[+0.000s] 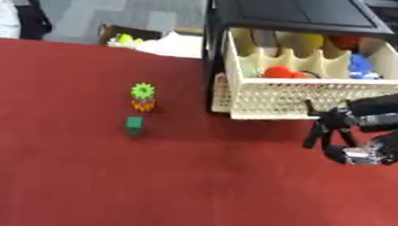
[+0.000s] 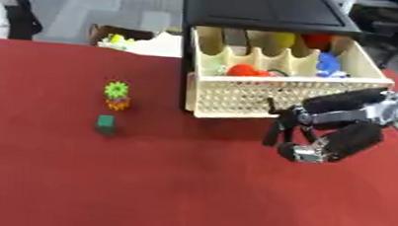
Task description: Pick up objects from table and place into drawer.
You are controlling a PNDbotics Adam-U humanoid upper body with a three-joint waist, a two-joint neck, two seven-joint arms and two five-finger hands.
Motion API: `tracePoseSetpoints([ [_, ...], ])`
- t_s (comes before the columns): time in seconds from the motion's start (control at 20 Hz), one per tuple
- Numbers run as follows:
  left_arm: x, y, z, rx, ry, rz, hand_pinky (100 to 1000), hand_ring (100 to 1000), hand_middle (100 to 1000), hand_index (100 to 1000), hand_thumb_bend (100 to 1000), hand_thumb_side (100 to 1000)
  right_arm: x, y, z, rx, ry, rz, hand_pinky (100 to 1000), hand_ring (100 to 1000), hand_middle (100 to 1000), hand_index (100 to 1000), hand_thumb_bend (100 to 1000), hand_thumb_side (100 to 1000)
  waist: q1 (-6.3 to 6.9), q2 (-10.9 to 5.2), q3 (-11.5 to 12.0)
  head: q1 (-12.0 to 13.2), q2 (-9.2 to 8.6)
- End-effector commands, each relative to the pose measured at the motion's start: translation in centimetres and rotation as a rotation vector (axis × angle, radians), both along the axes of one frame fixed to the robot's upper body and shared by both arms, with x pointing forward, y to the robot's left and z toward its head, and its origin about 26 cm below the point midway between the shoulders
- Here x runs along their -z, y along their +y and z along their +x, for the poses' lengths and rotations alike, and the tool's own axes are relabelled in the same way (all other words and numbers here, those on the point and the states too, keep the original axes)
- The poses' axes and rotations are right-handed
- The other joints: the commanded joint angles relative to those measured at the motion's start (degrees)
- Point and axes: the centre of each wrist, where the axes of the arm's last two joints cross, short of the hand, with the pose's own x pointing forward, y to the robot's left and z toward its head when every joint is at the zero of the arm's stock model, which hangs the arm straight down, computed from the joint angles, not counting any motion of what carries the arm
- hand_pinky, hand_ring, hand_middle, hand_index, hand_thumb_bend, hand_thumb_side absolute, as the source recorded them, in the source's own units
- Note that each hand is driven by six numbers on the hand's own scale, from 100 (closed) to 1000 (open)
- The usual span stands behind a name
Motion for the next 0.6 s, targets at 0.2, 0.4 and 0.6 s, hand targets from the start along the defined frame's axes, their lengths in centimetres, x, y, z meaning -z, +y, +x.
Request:
tracePoseSetpoints([
  [0.2,-0.81,-0.01,-0.24,0.006,-0.032,0.008,610,622,610,799,100,1000,-1.45,0.05,0.16,0.001,-0.027,-0.013,483,661,740,906,100,1000,-0.36,-0.67,0.2,-0.2,-0.6],
  [0.4,-0.87,-0.06,-0.22,0.01,-0.032,0.009,611,623,610,798,100,1000,-1.58,0.01,0.37,0.008,-0.035,-0.013,478,656,737,907,100,1000,-0.6,-0.55,0.2,-0.2,-0.77],
  [0.6,-0.9,-0.08,-0.21,0.013,-0.033,0.012,611,623,611,797,100,1000,-1.73,-0.05,0.6,0.012,-0.043,-0.004,478,657,738,907,100,1000,-0.76,-0.48,0.2,-0.1,-0.93],
])
